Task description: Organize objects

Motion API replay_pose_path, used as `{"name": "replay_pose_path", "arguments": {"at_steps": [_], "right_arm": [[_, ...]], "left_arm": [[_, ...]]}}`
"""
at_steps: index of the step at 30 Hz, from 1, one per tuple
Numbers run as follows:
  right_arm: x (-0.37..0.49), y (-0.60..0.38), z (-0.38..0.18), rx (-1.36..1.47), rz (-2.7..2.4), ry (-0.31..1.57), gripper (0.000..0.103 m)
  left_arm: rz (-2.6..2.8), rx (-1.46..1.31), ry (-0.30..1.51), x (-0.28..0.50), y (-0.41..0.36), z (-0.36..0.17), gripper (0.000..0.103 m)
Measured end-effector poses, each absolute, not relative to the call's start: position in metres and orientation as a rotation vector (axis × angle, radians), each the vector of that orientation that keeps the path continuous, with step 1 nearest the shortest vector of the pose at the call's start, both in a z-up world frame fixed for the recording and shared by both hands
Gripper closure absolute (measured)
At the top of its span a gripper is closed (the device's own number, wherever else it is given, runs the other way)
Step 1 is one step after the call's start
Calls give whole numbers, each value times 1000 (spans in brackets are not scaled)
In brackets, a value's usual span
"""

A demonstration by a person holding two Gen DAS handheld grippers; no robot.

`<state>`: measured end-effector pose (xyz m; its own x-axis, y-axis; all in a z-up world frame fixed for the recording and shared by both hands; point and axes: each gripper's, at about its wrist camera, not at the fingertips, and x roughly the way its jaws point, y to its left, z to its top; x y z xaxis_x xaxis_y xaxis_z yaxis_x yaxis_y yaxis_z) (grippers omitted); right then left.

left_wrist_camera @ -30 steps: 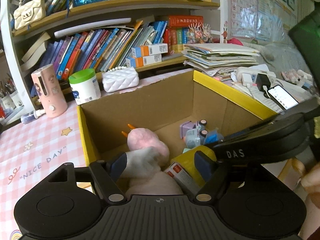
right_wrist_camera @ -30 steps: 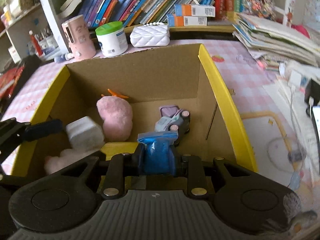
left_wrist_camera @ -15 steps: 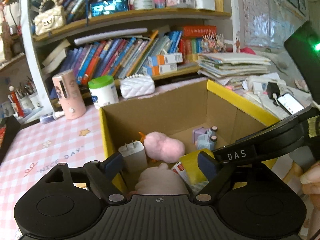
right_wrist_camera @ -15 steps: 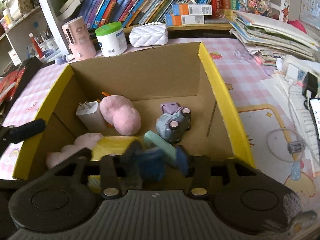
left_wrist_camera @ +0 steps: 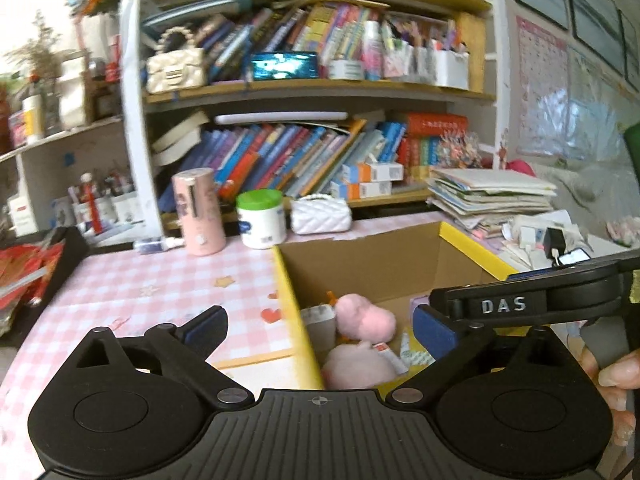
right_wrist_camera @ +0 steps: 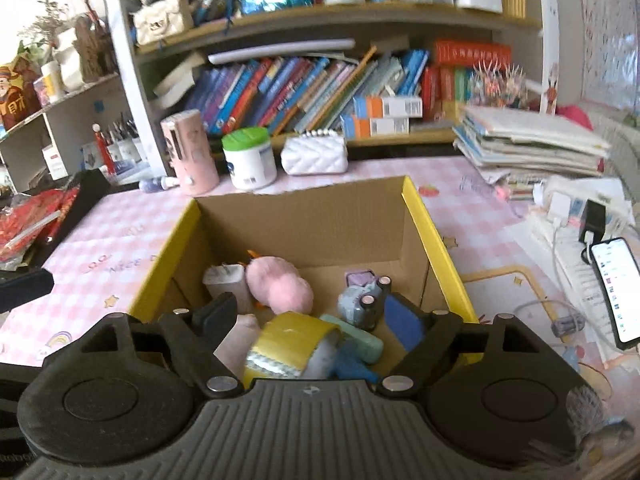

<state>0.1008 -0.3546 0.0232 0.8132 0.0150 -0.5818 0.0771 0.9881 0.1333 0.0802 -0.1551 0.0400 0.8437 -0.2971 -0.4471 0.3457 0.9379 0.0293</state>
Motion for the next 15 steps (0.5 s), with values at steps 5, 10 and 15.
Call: {"name": "replay_pose_path", "arguments": {"at_steps": [5,10,15], "right_arm": [[74,-329,33,129,-50,566,12],[50,-300,33,116,-74,550,7],[30,-266,25,59,-90,569,3]], "left_arm": [[-277,79,465,62,-124,44,2],[-189,72,506,47,-93,40,2],[-122,68,541,32,-68,35,2]]}}
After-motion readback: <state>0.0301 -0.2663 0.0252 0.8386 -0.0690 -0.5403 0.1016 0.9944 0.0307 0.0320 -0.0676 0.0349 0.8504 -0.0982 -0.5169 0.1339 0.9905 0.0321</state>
